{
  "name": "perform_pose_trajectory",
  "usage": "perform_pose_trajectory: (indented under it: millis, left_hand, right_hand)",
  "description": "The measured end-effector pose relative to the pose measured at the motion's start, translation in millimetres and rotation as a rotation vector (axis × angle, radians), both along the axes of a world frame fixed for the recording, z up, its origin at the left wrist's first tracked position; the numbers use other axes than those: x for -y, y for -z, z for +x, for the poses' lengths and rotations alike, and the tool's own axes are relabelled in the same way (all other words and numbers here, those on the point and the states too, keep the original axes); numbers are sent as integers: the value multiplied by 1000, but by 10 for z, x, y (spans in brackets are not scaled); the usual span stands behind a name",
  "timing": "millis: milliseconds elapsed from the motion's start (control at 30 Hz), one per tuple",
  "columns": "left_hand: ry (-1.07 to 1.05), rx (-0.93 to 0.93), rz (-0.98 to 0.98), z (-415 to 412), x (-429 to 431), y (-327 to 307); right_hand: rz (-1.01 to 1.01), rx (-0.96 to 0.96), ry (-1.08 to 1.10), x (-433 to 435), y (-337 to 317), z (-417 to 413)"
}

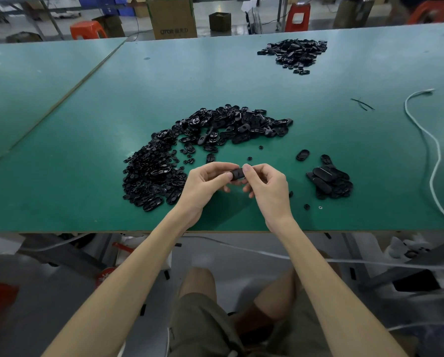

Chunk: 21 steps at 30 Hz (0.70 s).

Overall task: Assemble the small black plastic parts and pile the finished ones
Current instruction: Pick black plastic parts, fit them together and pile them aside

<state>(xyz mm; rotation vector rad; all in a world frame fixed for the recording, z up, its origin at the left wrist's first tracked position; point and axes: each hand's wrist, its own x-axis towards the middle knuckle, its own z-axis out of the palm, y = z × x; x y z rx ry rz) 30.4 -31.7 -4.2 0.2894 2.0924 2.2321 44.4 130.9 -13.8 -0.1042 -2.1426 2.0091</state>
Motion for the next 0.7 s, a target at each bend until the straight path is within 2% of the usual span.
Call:
perform_pose_trajectory:
  millis: [700]
  left_hand:
    - [8, -17, -32, -11, 5, -2]
  right_hand:
    - [-10, -9, -48, -16, -31, 15]
